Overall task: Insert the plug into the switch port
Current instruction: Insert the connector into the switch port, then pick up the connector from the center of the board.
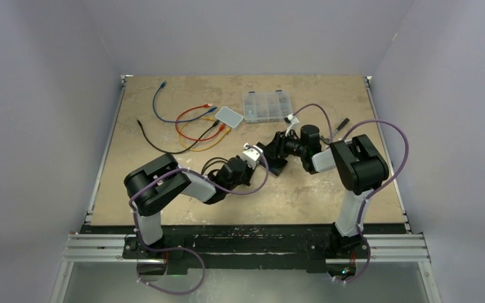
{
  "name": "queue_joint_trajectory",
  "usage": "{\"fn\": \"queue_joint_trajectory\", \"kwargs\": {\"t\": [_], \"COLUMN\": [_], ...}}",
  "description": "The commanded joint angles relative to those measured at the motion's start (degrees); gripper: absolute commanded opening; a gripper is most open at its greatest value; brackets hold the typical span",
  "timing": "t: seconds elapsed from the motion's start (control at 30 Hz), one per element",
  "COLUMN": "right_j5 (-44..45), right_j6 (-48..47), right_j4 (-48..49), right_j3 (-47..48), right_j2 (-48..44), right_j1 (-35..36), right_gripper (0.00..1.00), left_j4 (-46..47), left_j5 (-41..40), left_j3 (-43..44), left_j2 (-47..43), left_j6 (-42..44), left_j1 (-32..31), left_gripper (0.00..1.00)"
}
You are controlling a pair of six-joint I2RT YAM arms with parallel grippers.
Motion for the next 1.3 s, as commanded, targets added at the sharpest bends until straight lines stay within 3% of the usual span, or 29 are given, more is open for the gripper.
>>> {"fn": "queue_joint_trajectory", "kwargs": {"t": [0.0, 0.17, 0.37, 0.57, 0.77, 0.9, 1.0, 1.27], "right_j5": [-2.69, 8.68, 22.6, 29.02, 30.19, 29.61, 28.88, 27.16], "right_j6": [-2.22, -2.52, -2.26, -1.55, -1.26, -1.28, -1.25, -1.09], "right_j4": [-13.91, -14.37, -14.59, -14.33, -12.99, -12.56, -12.27, -11.82], "right_j3": [-1.65, -4.3, -7.65, -9.92, -11.27, -11.42, -11.44, -11.36], "right_j2": [-6.3, -12.77, -20.69, -25.81, -28.21, -28.38, -28.41, -27.89], "right_j1": [2.53, 1.08, 0.93, 0.93, 0.93, 0.93, 0.93, 0.93], "right_gripper": [0.56, 0.69, 0.85, 0.93, 0.93, 0.93, 0.93, 0.93], "left_j4": [11.99, 4.96, -5.14, -18.43, -27.08, -29.77, -31.88, -28.3], "left_j5": [3.14, 4.76, 2.89, -2.59, -7.51, -8.05, -11.15, -5.7], "left_j3": [3.37, 3.2, 3.88, 7.77, 12.05, 15.27, 17.84, 21.27], "left_j2": [-0.34, -3.0, -10.95, -17.64, -20.63, -18.65, -16.11, -8.09], "left_j6": [-2.31, -2.9, -3.38, -5.59, -13.27, -18.82, -24.44, -34.83], "left_j1": [1.52, 1.56, 3.13, 7.3, 18.1, 26.21, 31.27, 46.25], "left_gripper": [0.02, 0.11, 0.39, 0.53, 0.7, 0.74, 0.85, 0.78]}}
